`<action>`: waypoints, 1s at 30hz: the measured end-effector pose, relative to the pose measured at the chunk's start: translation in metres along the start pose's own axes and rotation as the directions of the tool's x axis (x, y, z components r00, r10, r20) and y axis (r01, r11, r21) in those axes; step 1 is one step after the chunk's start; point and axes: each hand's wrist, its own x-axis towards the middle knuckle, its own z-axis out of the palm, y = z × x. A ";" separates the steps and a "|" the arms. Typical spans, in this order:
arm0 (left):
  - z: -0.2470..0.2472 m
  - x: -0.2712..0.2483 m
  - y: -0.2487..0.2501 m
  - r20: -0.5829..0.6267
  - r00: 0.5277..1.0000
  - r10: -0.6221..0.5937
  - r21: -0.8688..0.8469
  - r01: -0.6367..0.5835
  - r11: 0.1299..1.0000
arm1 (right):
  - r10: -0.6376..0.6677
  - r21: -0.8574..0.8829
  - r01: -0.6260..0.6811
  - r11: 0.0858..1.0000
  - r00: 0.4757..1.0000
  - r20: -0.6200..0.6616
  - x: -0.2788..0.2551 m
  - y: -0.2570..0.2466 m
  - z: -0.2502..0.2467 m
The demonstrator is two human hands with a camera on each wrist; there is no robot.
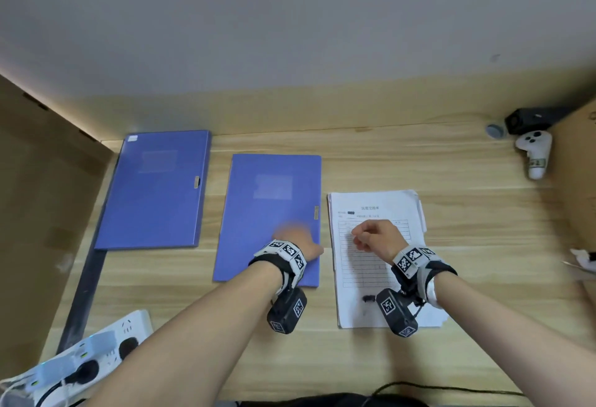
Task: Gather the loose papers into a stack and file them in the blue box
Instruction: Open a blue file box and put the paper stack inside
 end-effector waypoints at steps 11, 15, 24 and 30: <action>0.011 0.020 0.018 -0.232 0.966 -0.115 -0.011 0.116 0.993 | -0.034 -0.032 0.035 0.999 0.999 0.029 0.021 0.020 -0.017; 0.017 0.014 0.016 -0.260 0.957 -0.126 -0.076 0.110 0.991 | -0.056 -0.067 0.060 0.996 0.996 0.069 0.029 0.021 -0.011; -0.008 -0.014 -0.015 -0.226 0.944 -0.238 -0.539 0.082 0.839 | -0.347 -0.522 0.560 0.643 0.821 0.453 0.019 -0.016 0.029; -0.049 -0.056 -0.069 -0.268 0.936 -0.227 -0.846 -0.116 0.520 | -0.253 -0.648 0.567 0.508 0.818 0.516 0.008 -0.044 0.066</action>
